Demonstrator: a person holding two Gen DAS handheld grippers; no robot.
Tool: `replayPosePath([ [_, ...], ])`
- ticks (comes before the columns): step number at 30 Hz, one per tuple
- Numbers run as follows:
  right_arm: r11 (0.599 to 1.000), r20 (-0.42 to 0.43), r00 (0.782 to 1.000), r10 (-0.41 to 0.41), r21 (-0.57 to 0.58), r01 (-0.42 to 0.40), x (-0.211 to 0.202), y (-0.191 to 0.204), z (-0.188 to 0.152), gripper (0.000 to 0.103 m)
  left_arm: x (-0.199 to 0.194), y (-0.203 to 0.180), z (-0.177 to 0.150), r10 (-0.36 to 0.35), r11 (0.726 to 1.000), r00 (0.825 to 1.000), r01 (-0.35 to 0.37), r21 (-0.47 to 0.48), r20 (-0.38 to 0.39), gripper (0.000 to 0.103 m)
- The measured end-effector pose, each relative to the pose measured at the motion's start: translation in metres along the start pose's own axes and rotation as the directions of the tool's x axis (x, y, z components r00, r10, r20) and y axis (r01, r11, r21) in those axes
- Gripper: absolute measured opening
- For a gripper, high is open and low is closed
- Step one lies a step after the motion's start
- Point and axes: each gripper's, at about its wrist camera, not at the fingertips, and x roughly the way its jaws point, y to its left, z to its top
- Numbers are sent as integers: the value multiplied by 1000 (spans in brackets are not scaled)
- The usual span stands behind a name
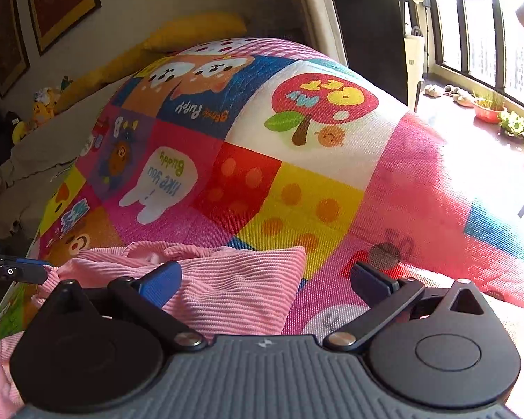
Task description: Fold clothes
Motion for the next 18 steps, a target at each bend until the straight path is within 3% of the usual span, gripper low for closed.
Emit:
replayPosePath([
  [1, 1000, -27, 1000, -3, -19, 2, 6, 2, -1, 94, 4, -3, 1, 15, 1000, 1000, -15, 12, -6, 93],
  [3, 999, -74, 997, -10, -53, 6, 17, 6, -3, 73, 13, -8, 1, 70, 996, 997, -68, 54, -23, 78],
  [7, 998, -107, 994, -11, -62, 5, 24, 2, -8, 72, 21, -11, -7, 190, 967, 981, -180, 178, -38, 82],
  [13, 998, -53, 998, 29, 49, -27, 22, -14, 14, 50, 32, -3, 0, 149, 986, 989, -148, 72, -10, 83],
  [18, 994, -81, 996, 41, 109, -32, 47, -23, 8, 48, 43, 3, 6, 115, 993, 993, -114, -24, 20, 87],
])
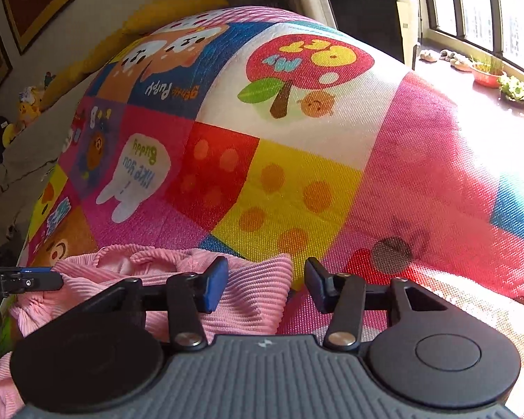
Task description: Fold clothes
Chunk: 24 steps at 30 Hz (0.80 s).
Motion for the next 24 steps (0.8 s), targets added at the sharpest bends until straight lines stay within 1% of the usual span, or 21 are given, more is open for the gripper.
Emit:
replayPosePath([
  [1, 1000, -8, 1000, 17, 6, -17, 3, 0, -1, 48, 2, -2, 0, -1, 1000, 1000, 1, 0, 8, 87],
  [2, 999, -14, 999, 51, 3, -51, 4, 4, -1, 44, 3, -4, 0, -3, 1000, 1000, 3, 1, 15, 85],
  [3, 997, -19, 997, 74, -1, -74, 4, 7, -2, 42, 5, -6, 1, -7, 1000, 1000, 7, 5, 21, 79],
  [4, 997, -19, 997, 78, -7, -78, 2, 9, -2, 41, 7, -7, 1, -15, 1000, 1000, 15, 11, 22, 76],
  [5, 997, -19, 996, 82, -14, -82, 1, 11, -2, 38, 8, -8, 1, -27, 999, 999, 27, 16, 19, 70],
  [7, 996, -19, 996, 90, -28, -90, -2, 14, -3, 35, 9, -7, 0, -74, 997, 997, 74, 22, 5, 49],
  [8, 995, -19, 995, 93, -34, -94, -4, 16, -3, 25, 8, -6, 0, -97, 995, 995, 97, 21, 0, 32],
  [9, 994, -20, 995, 97, -41, -98, -5, 18, -4, 15, 5, -6, -1, -118, 993, 993, 118, 15, -3, 24],
  [10, 994, -20, 995, 101, -48, -102, -7, 19, -4, 14, 0, -6, -2, -137, 990, 991, 137, 16, -3, 22],
  [11, 993, -14, 994, 111, -49, -111, -12, 20, -4, 13, -9, -9, -2, -150, 988, 989, 150, 36, 6, 20],
  [12, 991, 3, 992, 125, -50, -125, -25, 20, -4, 12, -21, -13, -3, -166, 985, 986, 164, 57, 20, 19],
  [15, 984, 60, 986, 152, -107, -145, -74, 30, -9, 10, -69, -28, -12, -225, 968, 972, 216, 126, 67, 18],
  [19, 974, 114, 976, 185, -153, -167, -140, 41, -36, 10, -131, -52, -51, -250, 945, 964, 222, 242, 91, 18],
  [20, 973, 123, 974, 189, -161, -168, -154, 43, -44, 10, -145, -57, -61, -253, 938, 963, 221, 265, 91, 18],
  [21, 973, 124, 975, 186, -164, -165, -166, 43, -55, 10, -152, -60, -75, -247, 936, 966, 219, 274, 74, 18],
  [24, 976, 97, 982, 161, -161, -144, -184, 42, -87, 10, -159, -69, -115, -226, 932, 974, 217, 291, -3, 18],
])
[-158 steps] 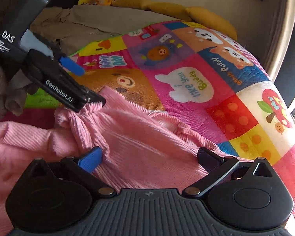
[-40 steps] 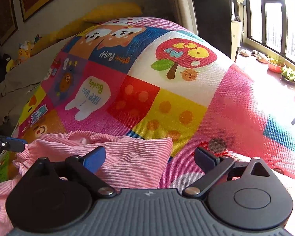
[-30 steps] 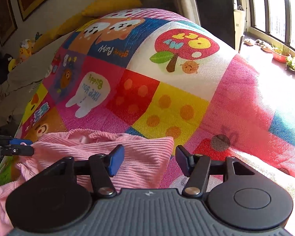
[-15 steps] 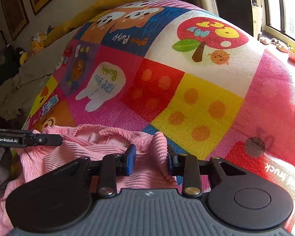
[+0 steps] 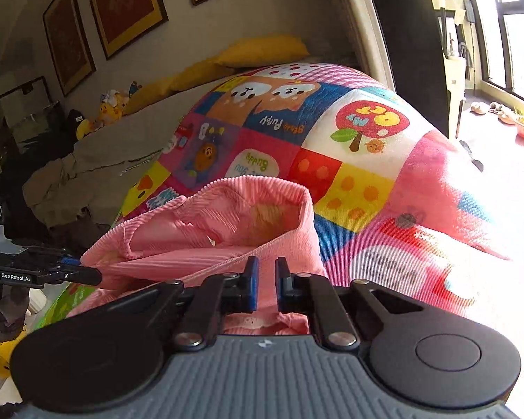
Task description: Fold clothes
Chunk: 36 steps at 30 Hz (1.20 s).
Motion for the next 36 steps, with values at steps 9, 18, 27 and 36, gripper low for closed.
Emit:
replayPosePath([
  [9, 997, 11, 997, -78, -8, 78, -39, -2, -40, 56, -3, -10, -56, 21, 1000, 991, -20, 13, -134, 27],
  [18, 983, 119, 991, -56, 178, 34, -12, -32, -4, 65, -24, 33, -33, -141, 931, 990, 143, -335, 32, 88],
  [27, 984, -106, 993, 48, 176, -29, 74, -35, -4, 63, 36, 65, -33, -203, 812, 979, 158, -561, -18, 93],
  [36, 999, -157, 987, 42, 14, -40, 26, 13, -47, 60, 32, 42, -15, -201, 881, 979, 188, -433, 14, 59],
])
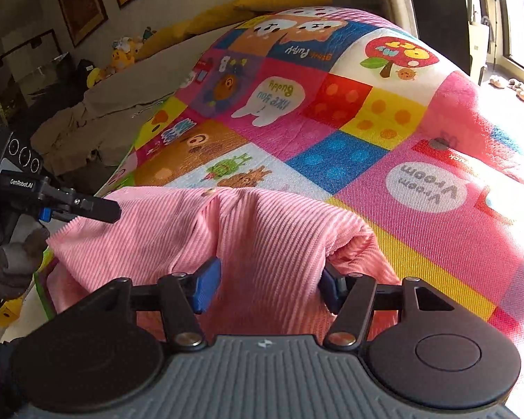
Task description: Fold clothes
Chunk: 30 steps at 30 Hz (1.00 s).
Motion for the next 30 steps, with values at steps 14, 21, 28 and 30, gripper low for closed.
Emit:
replayPosePath([
  [14, 968, 24, 985, 169, 184, -170, 13, -17, 9, 67, 21, -5, 4, 51, 999, 998, -51, 14, -47, 77],
  [21, 977, 69, 974, 213, 0, -214, -50, 27, 5, 58, -36, -59, -8, 4, 974, 1000, -8, 225, 15, 67],
  [28, 989, -26, 989, 145, -17, -145, -65, 26, -37, 59, -49, -28, -51, 213, 950, 977, -200, 240, -28, 69],
  [30, 992, -15, 993, 120, -28, -121, -72, 22, -39, 65, -53, -15, -51, 193, 964, 981, -183, 191, -34, 77],
])
